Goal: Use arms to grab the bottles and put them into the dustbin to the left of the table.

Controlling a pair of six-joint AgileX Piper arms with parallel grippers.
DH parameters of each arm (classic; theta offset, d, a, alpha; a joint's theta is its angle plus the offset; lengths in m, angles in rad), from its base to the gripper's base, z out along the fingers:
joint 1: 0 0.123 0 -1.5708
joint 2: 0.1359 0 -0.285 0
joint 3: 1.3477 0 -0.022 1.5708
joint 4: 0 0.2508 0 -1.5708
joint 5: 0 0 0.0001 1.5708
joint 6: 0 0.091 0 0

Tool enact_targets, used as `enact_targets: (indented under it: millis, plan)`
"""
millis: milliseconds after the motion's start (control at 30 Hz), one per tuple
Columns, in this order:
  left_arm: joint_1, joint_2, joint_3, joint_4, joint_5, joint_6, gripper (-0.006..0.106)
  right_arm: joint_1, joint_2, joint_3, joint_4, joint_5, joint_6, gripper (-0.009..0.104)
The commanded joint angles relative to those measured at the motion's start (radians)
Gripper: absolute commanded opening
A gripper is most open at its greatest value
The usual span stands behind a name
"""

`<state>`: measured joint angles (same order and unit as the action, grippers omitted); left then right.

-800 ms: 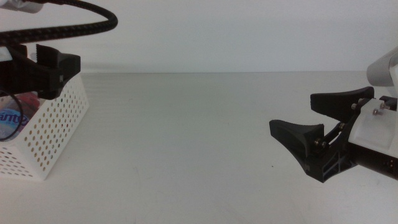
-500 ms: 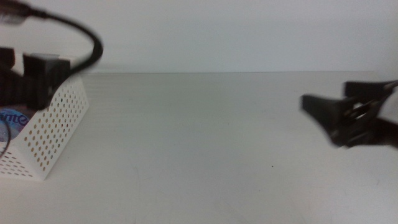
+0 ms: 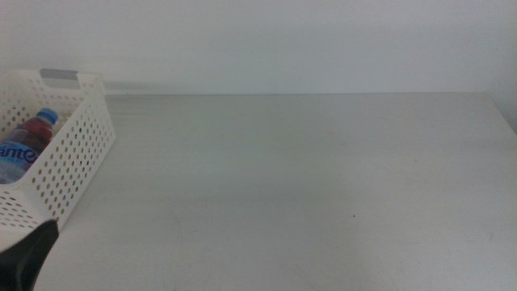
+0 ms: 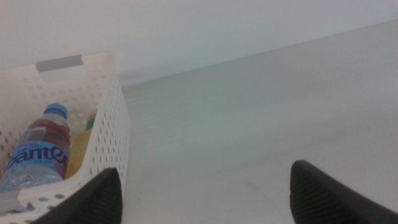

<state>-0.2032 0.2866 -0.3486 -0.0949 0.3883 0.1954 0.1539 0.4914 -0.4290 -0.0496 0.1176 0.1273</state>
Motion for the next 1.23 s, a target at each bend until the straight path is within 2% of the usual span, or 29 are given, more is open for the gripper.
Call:
enact_targets:
  millis: [0, 100, 400, 633, 767, 900, 1200]
  plan:
    - [-0.003, -0.058, 0.013, 0.000, -0.081, -0.015, 0.086, -0.010, -0.063, 0.057, -0.029, -0.064, -0.004, 0.095]
    - [-0.003, -0.116, 0.062, 0.002, -0.087, -0.015, 0.086, -0.010, -0.158, 0.159, -0.065, -0.057, -0.004, 0.095]
    - [-0.003, -0.249, 0.223, 0.018, -0.144, -0.015, 0.086, -0.010, -0.364, 0.360, -0.085, -0.032, -0.004, 0.095]
    - [0.006, -0.305, 0.331, 0.019, -0.148, -0.016, 0.086, -0.010, -0.448, 0.415, -0.085, -0.040, -0.004, 0.095]
    - [0.078, -0.315, 0.383, 0.018, -0.174, -0.016, 0.086, -0.010, -0.493, 0.446, -0.084, -0.040, -0.004, 0.095]
    - [0.131, -0.315, 0.385, 0.005, -0.176, -0.016, 0.086, -0.011, -0.529, 0.449, -0.081, 0.008, -0.004, 0.095]
    - [0.132, -0.314, 0.385, 0.002, -0.164, -0.016, 0.086, -0.015, -0.529, 0.449, -0.088, 0.009, -0.004, 0.095]
